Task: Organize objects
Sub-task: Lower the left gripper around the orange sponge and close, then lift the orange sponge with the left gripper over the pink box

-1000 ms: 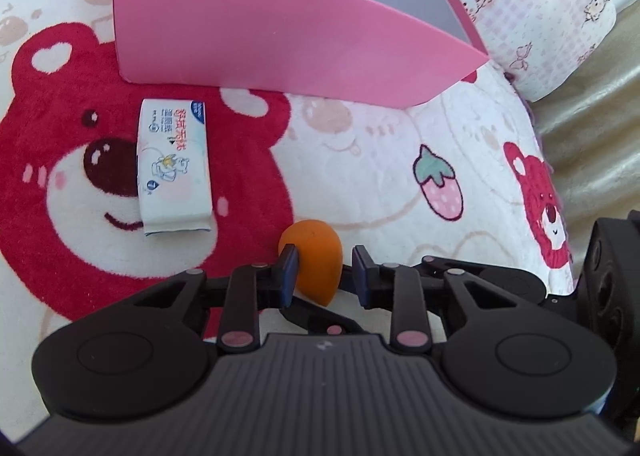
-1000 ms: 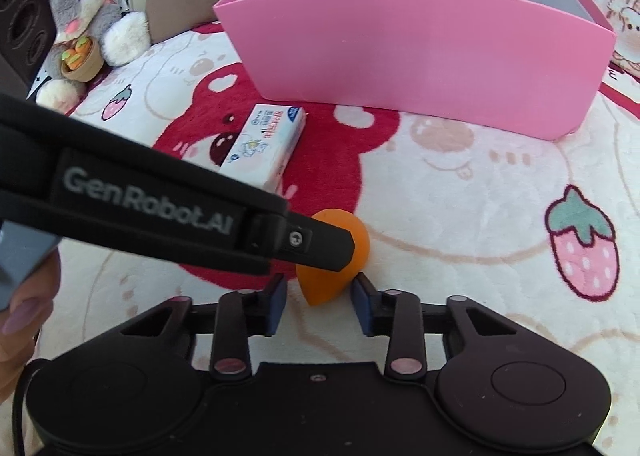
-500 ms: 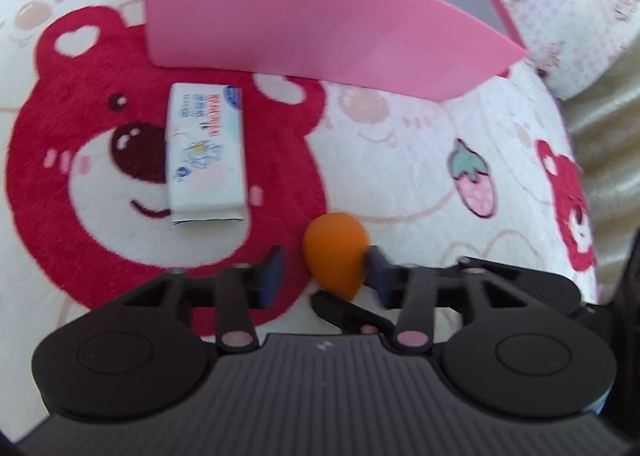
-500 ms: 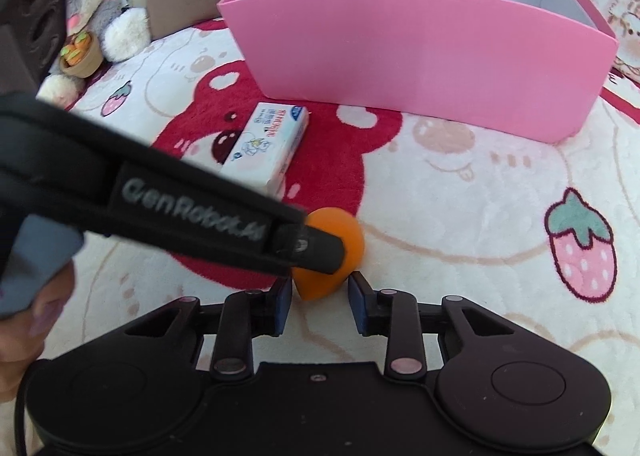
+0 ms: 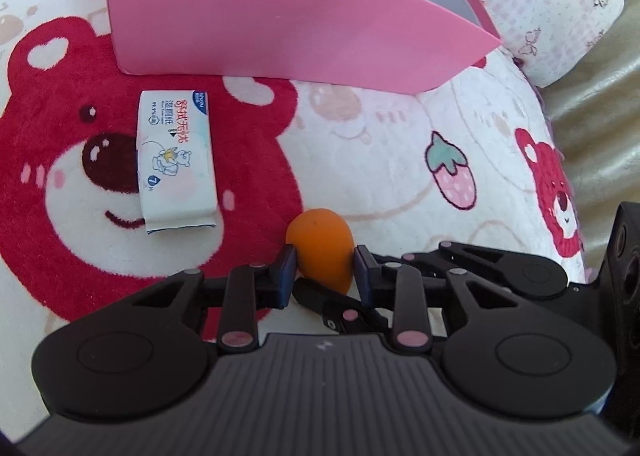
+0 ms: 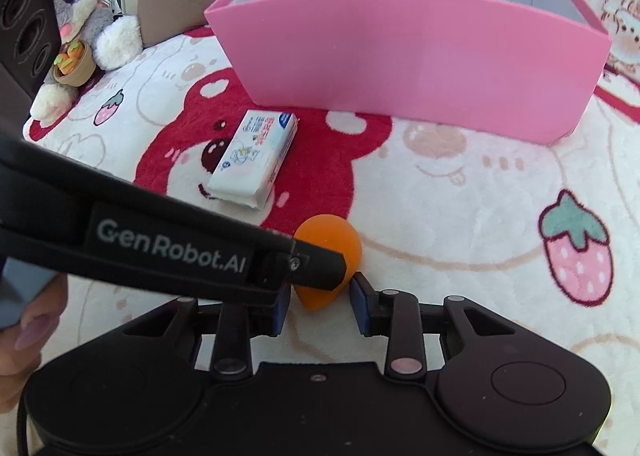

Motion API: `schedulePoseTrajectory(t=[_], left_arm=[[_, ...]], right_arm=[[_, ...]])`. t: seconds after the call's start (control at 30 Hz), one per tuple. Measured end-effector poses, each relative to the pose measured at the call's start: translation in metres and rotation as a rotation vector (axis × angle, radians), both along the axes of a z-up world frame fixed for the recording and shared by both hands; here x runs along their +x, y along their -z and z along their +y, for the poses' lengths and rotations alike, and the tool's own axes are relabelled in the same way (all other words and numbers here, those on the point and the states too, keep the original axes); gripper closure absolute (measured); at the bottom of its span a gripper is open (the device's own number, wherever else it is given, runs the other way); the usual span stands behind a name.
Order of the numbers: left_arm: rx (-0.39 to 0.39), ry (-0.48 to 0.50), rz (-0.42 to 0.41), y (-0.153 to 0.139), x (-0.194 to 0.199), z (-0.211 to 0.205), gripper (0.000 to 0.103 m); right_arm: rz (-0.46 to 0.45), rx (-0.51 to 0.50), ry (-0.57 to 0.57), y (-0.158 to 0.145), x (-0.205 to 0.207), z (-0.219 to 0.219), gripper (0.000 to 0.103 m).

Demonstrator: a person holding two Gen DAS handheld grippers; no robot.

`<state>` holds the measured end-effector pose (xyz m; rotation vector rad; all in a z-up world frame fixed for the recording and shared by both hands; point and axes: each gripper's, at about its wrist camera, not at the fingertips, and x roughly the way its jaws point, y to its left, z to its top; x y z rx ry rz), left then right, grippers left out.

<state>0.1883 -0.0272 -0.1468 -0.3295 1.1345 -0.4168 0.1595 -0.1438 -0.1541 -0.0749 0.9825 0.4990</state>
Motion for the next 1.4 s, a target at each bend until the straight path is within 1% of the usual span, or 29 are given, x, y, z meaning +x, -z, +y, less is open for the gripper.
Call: schedulePoseTrajectory(t=[0.23,0.43,0.6,0.7,0.97,1.2,1.3,1.4], left_arm=[[-0.013,0.008,-0.046,-0.016,-0.008,0.003,0.074],[-0.018,0.01,-0.062,-0.03,-0.016,0.007,0.074],[-0.017,0.025,-0.077,-0.043,-0.026,0.009,0.074],[-0.024,0.016,-0.087,-0.049,-0.034,0.011,0.073],[-0.023,0.025,-0.115,-0.068,-0.045,0.008,0.074],[0.023,0.063,-0.121,-0.089,-0.052,0.001,0.074],[0.049,0.06,-0.14,-0.1,-0.054,0.001,0.073],[0.055,0.064,-0.148,-0.111,-0.057,0.005,0.073]], right_arm=[[-0.054,0.0,0.0,-0.016,-0.005,0.0,0.066],[-0.081,0.005,-0.018,-0.032,-0.014,0.001,0.066],[-0.091,0.012,-0.032,-0.045,-0.024,-0.001,0.065],[-0.088,0.03,-0.035,-0.055,-0.03,-0.004,0.065],[-0.103,0.037,-0.034,-0.071,-0.04,-0.007,0.065],[-0.089,0.034,-0.028,-0.086,-0.047,-0.008,0.065],[-0.066,0.106,0.002,-0.093,-0.047,-0.013,0.065],[-0.09,0.108,-0.014,-0.102,-0.052,-0.01,0.065]])
